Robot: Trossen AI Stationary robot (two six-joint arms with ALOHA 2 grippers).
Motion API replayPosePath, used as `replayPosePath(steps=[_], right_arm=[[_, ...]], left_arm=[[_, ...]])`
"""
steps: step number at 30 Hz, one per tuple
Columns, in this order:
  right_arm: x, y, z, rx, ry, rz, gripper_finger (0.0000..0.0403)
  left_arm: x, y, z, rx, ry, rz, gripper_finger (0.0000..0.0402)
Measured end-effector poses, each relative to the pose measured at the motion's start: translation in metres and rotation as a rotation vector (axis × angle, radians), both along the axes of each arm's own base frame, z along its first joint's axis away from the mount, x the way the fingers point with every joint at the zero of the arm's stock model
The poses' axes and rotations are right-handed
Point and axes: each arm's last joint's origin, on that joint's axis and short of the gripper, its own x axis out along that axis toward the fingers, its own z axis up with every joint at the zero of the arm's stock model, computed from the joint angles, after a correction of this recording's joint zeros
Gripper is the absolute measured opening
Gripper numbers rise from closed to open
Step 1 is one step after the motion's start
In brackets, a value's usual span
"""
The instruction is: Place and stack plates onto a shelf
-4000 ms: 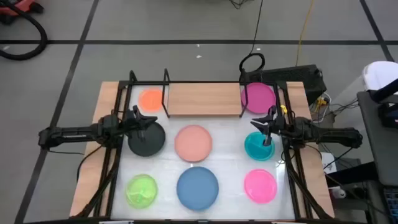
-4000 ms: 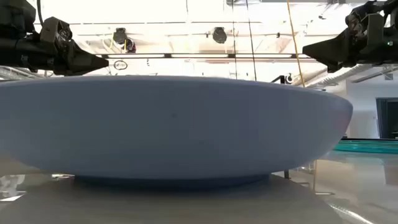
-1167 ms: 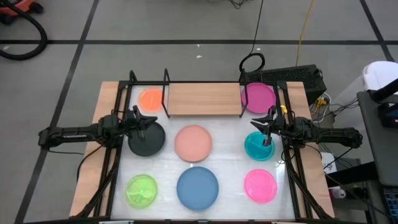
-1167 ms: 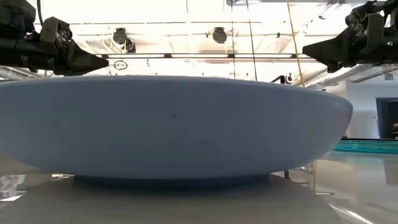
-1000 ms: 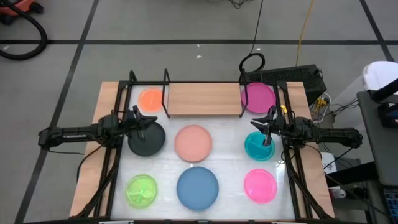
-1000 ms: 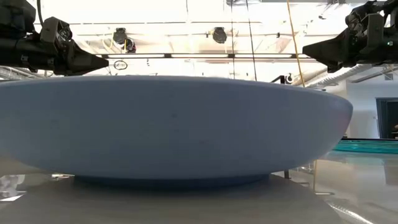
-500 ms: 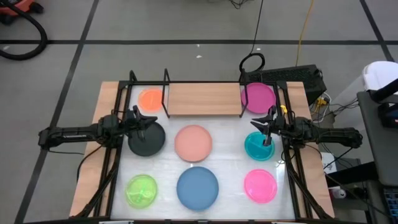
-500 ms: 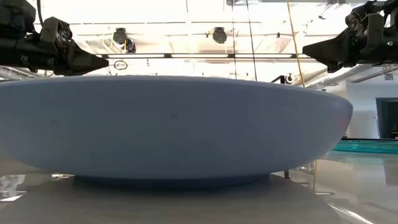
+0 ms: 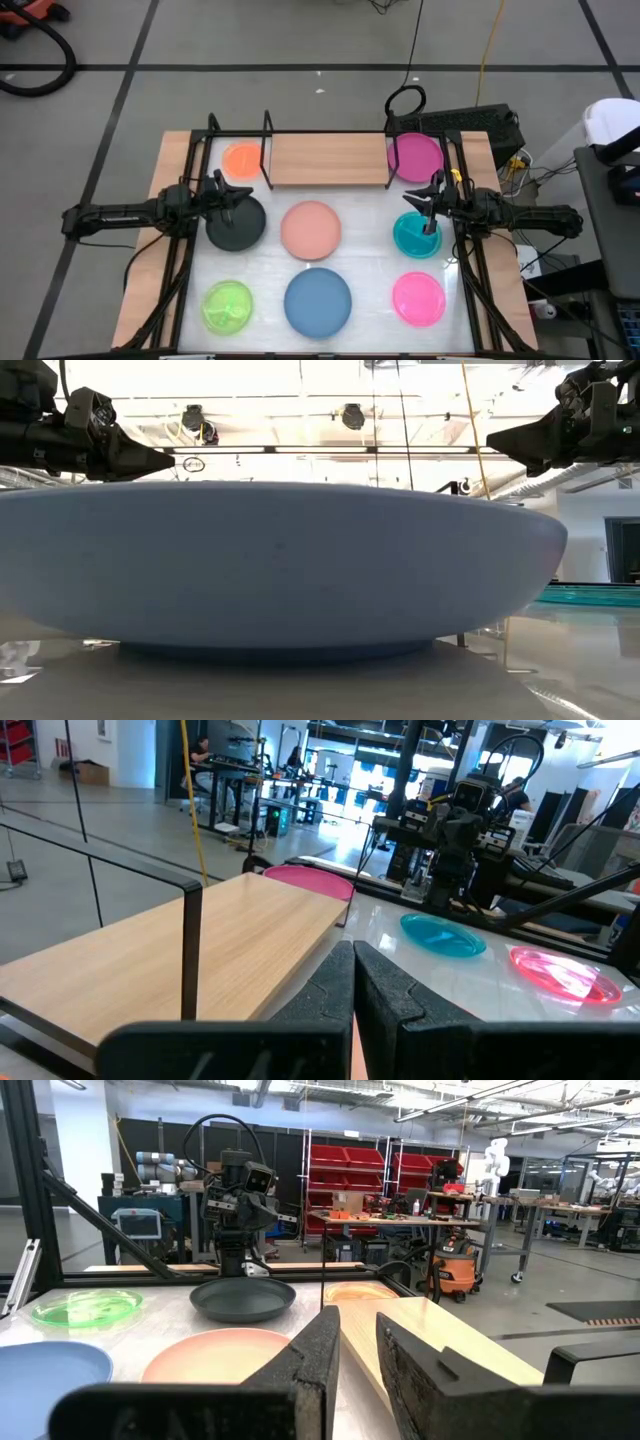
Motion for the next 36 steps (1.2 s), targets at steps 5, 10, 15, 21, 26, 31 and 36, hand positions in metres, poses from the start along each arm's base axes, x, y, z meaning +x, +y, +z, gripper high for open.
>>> replayPosePath(steps=[5,10,15,21,26,31,36], right_arm=[[0.0,0.0,0.0,0.0,0.0,0.0,0.0057],[0.0,0.0,0.0,0.0,-0.001,0.0,0.0057],[0.0,0.0,0.003,0.002,-0.027,0.001,0.0057],[-0.002,0.0,0.013,0.0,-0.134,0.002,0.0057],[-0.004,0.0,0.019,-0.002,-0.198,0.003,0.0057],[-0.002,0.0,0.012,-0.032,-0.121,-0.007,0.0057],[0.006,-0.001,0.0,-0.022,0.016,-0.019,0.0057]], left_arm=[[0.0,0.0,0.0,0.0,0.0,0.0,0.0004],[0.0,0.0,0.0,0.0,0.0,0.0,0.0004],[0.0,0.0,0.0,0.0,0.0,0.0,0.0004],[0.0,0.0,0.0,0.0,0.0,0.0,0.0004],[0.0,0.0,0.0,0.0,0.0,0.0,0.0004],[0.0,0.0,0.0,0.0,0.0,0.0,0.0004],[0.0,0.0,0.0,0.0,0.0,0.0,0.0004]])
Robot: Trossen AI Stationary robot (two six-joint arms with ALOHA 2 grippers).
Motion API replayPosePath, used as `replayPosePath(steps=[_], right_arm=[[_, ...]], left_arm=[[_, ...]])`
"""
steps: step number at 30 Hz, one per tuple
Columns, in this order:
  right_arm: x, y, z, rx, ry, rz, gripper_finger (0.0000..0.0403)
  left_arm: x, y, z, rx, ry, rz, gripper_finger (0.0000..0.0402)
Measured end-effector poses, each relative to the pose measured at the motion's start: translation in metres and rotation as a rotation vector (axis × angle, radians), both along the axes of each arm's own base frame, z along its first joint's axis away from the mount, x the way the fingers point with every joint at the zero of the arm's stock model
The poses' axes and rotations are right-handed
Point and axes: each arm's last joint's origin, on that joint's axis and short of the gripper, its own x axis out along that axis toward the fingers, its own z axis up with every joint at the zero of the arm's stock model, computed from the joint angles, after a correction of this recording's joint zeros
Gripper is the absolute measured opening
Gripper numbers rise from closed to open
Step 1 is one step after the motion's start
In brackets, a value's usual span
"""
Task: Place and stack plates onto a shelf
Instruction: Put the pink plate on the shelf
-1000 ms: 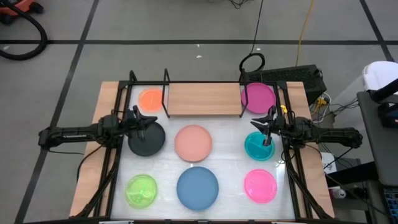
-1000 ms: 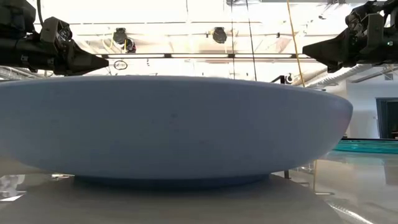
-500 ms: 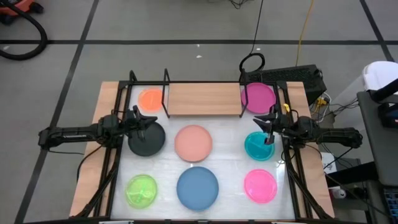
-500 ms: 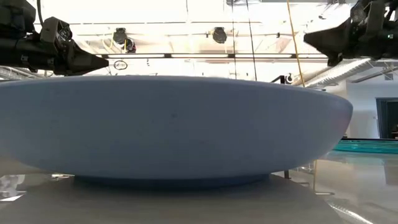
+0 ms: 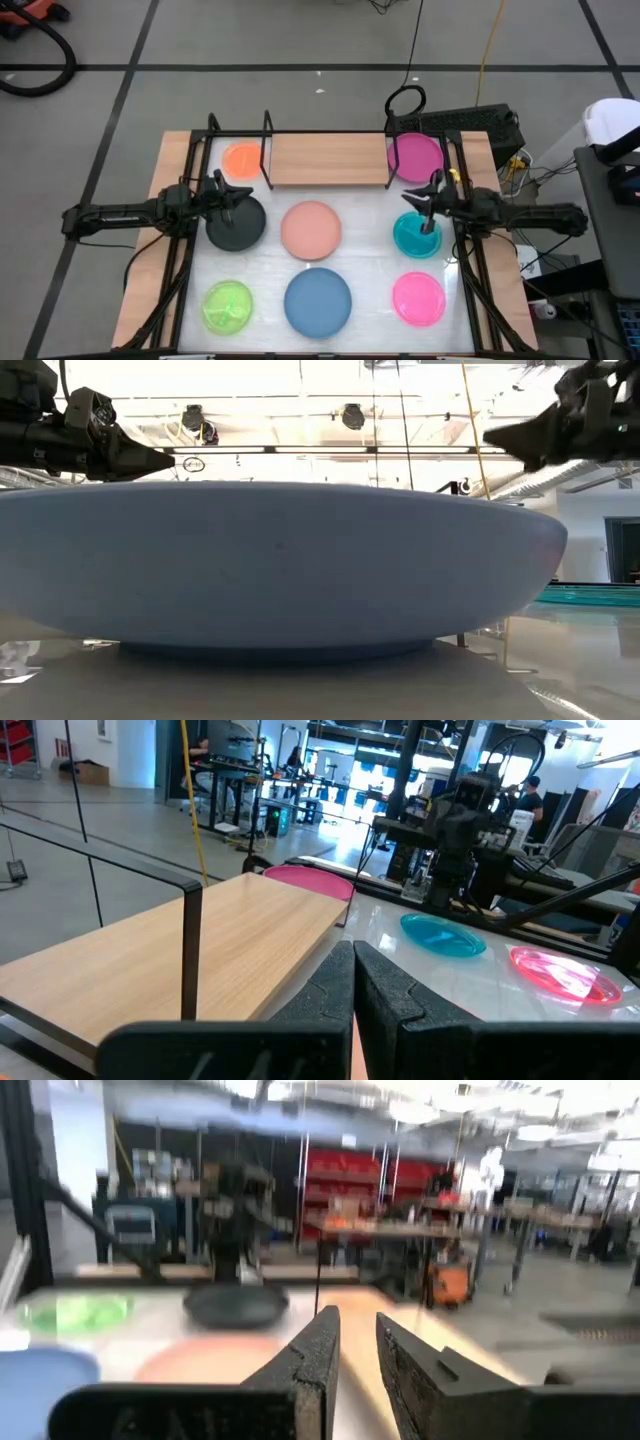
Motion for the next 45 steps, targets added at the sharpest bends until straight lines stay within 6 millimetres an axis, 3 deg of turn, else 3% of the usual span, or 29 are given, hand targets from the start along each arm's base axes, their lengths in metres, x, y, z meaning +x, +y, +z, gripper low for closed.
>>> replayPosePath(steps=[6,9,14,19,31,35,40,45], right_arm=[[0.01,-0.002,-0.018,0.044,0.22,-0.035,0.0057],[0.017,-0.003,-0.003,0.032,0.272,-0.035,0.0057],[0.024,-0.003,0.0,0.045,0.508,-0.041,0.0057],[0.024,-0.006,0.003,0.077,0.637,-0.156,0.0057],[0.023,-0.01,0.006,0.044,0.653,-0.293,0.0057],[0.024,-0.01,0.004,0.088,0.659,-0.237,0.0063],[0.03,-0.01,0.0,0.072,0.714,-0.202,0.0103],[0.04,-0.016,0.011,0.085,0.744,-0.264,0.0156]], left_arm=[[0.0,0.0,0.0,0.0,0.0,0.0,0.0004],[0.0,0.0,0.0,0.0,0.0,0.0,0.0004],[0.0,0.0,0.0,0.0,0.0,0.0,0.0004],[0.0,0.0,0.0,0.0,0.003,0.0,0.0004],[0.0,0.0,0.0,0.0,0.004,0.0,0.0004],[0.0,0.0,0.0,0.0,0.004,0.0,0.0004],[0.0,0.0,0.0,0.0,0.004,0.0,0.0004],[0.0,0.0,0.0,0.0,0.004,0.0,0.0004]])
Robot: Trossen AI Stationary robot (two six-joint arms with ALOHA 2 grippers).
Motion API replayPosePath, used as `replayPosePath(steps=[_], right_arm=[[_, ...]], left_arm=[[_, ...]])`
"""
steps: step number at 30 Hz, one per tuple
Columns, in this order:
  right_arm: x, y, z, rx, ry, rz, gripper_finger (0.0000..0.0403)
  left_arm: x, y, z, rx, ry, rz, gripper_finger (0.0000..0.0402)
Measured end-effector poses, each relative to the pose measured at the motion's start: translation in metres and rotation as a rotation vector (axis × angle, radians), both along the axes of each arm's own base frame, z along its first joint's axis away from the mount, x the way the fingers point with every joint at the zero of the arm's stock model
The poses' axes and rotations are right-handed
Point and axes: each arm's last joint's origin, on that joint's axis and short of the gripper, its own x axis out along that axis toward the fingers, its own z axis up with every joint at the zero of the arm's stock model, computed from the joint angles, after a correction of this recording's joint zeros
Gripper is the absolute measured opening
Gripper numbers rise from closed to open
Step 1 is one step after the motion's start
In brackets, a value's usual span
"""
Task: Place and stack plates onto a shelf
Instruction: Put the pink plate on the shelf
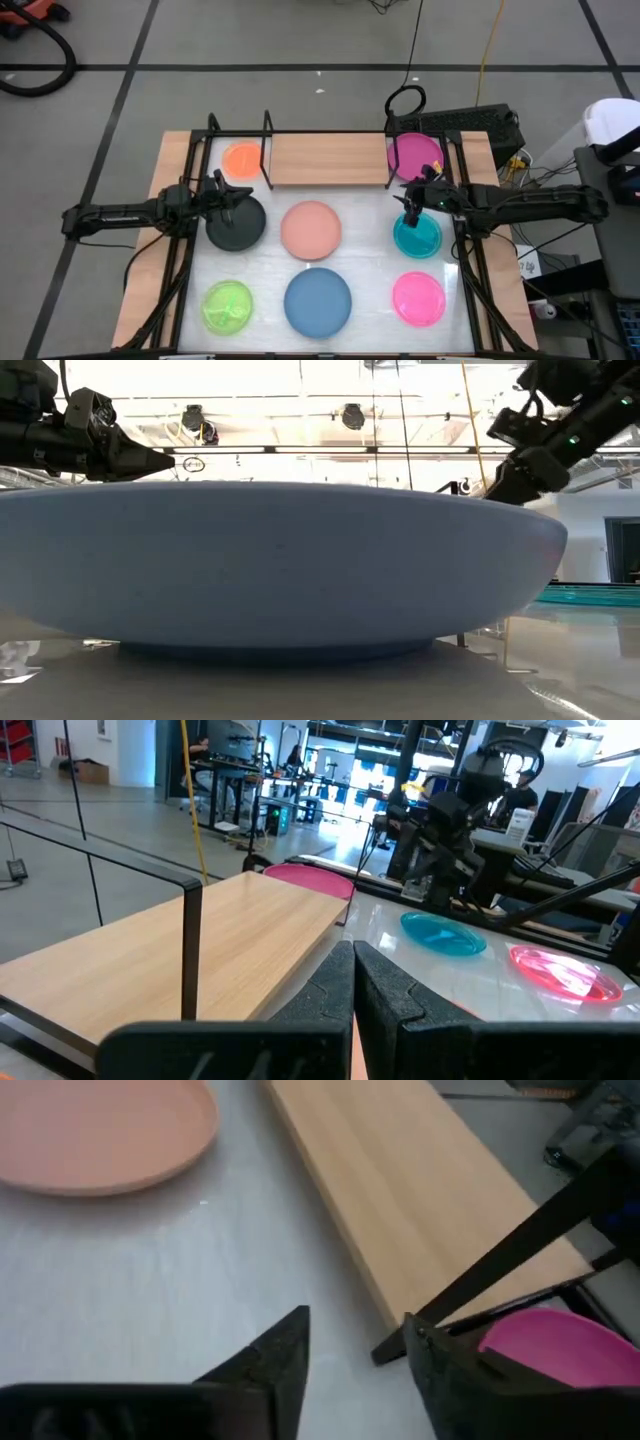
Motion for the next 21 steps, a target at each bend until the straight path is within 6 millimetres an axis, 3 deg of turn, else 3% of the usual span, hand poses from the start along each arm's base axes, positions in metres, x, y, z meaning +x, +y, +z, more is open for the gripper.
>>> replayPosePath(steps=[5,10,21], right_arm=[[-0.002,-0.014,-0.005,-0.086,0.158,-0.201,0.0181],[-0.004,-0.028,-0.02,-0.047,0.242,-0.316,0.0182],[-0.002,-0.056,-0.06,-0.045,0.384,-0.402,0.0181]], left_arm=[[0.0,0.0,0.0,0.0,0.0,0.0,0.0004],[0.0,0.0,0.0,0.0,0.0,0.0,0.0004],[0.0,0.0,0.0,0.0,0.0,0.0,0.0004]])
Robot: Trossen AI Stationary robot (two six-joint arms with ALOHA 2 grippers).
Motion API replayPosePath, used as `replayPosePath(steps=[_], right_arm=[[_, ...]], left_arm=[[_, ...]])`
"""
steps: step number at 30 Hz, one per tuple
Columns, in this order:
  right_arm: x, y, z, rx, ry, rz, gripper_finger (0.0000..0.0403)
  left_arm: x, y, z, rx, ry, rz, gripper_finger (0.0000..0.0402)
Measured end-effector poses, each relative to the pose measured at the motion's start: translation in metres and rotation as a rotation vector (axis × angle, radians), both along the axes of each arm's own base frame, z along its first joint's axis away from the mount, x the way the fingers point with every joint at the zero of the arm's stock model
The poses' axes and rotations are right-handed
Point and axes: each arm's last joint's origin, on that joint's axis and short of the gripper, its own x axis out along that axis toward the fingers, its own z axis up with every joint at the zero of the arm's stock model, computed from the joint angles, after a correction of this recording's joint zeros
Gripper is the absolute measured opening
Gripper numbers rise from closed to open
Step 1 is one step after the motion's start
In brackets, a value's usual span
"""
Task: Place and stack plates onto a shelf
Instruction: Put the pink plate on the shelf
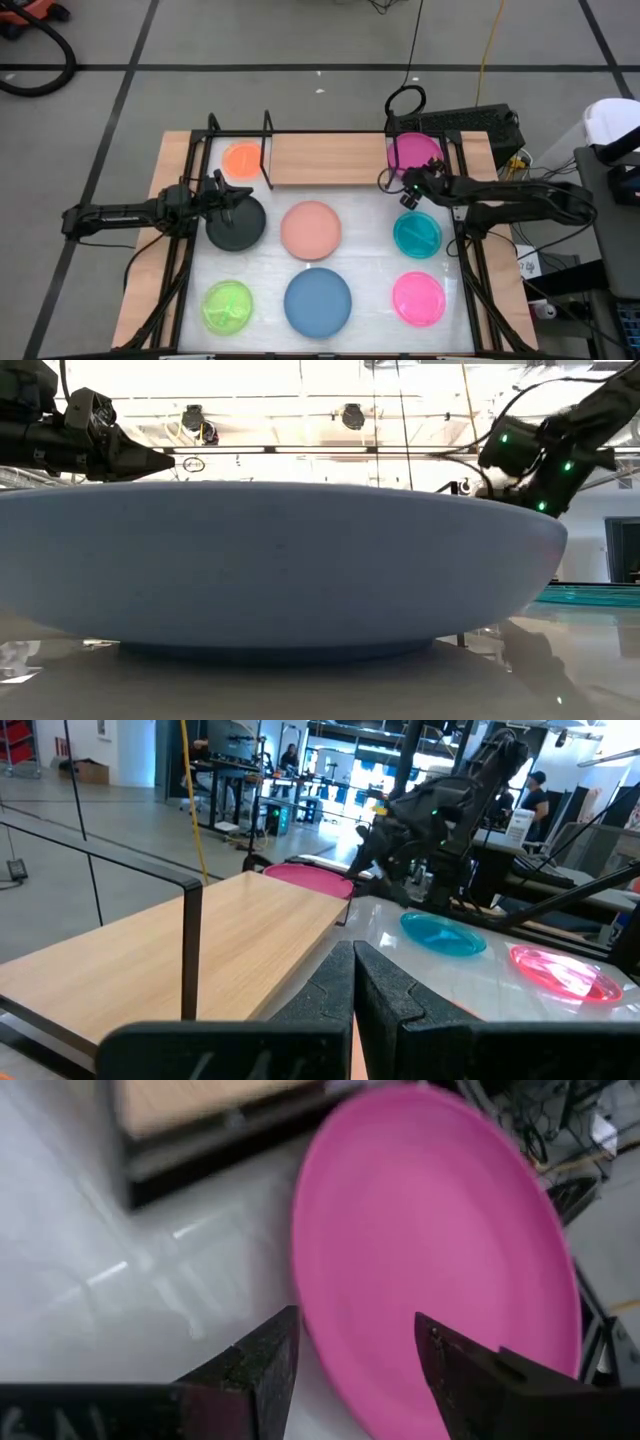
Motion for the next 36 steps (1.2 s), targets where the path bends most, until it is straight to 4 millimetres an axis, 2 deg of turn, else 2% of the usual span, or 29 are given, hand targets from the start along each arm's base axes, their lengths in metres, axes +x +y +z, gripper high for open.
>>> replayPosePath(steps=[7,16,20,26,32,36], right_arm=[[-0.001,-0.016,-0.016,-0.004,0.057,-0.042,0.0181],[-0.002,-0.026,-0.023,0.008,0.06,-0.085,0.0174],[0.0,-0.026,-0.023,0.037,0.011,-0.076,0.0136],[0.001,-0.025,-0.024,0.082,-0.034,-0.087,0.0019],[0.005,-0.019,-0.021,0.1,-0.095,-0.083,0.0005],[0.008,-0.01,-0.012,0.084,-0.165,-0.067,0.0002]], left_arm=[[0.0,0.0,0.0,0.0,0.0,0.0,0.0004],[0.0,0.0,0.0,0.0,0.0,0.0,0.0004],[0.0,0.0,0.0,0.0,0.0,0.0,0.0004],[0.0,0.0,0.0,0.0,0.0,0.0,0.0004],[0.0,0.0,0.0,0.0,0.0,0.0,0.0004],[0.0,0.0,0.0,0.0,0.0,0.0,0.0004]])
